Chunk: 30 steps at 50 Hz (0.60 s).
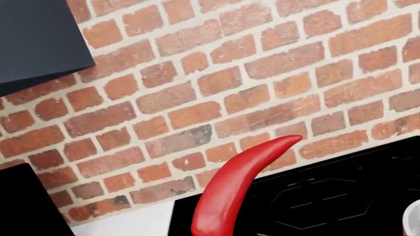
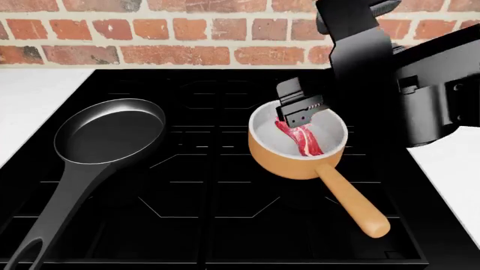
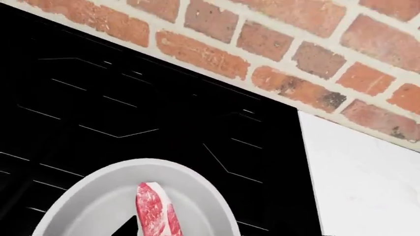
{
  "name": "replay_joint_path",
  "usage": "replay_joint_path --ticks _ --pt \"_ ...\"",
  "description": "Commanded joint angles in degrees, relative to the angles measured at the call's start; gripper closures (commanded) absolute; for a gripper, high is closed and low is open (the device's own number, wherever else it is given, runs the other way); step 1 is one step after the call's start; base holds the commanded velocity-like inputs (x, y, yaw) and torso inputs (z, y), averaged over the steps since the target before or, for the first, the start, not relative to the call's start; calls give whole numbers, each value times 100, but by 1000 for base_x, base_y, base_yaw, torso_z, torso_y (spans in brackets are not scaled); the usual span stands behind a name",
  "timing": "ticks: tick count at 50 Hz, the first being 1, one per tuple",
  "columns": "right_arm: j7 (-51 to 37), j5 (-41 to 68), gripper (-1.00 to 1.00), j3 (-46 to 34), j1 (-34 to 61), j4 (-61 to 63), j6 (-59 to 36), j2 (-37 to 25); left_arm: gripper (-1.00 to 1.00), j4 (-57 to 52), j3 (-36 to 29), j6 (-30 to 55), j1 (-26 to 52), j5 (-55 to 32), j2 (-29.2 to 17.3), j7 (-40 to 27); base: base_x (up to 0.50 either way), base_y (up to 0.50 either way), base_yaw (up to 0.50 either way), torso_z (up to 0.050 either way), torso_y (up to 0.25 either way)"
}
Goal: Place both pans onto different burners. Then place the chili pepper and the bacon on different pans.
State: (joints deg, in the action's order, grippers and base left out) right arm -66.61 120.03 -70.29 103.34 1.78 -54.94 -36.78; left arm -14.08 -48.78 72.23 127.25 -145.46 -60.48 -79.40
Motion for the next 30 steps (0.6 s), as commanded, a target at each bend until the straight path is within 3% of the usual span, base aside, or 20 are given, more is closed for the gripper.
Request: replay_joint_path --ticks 1,19,30 --pt "-706 790 -100 133 758 337 -178 -197 100 -80 8 -105 -134 104 87 79 0 0 0 0 0" --pt "-962 853 -100 313 1108 491 -64 -638 100 -69 326 -481 -1662 1794 720 1203 0 0 0 0 0" --pt "-885 769 -100 286 1016 503 -33 -668 100 272 223 -547 -2179 2541 1069 1713 0 0 0 0 0"
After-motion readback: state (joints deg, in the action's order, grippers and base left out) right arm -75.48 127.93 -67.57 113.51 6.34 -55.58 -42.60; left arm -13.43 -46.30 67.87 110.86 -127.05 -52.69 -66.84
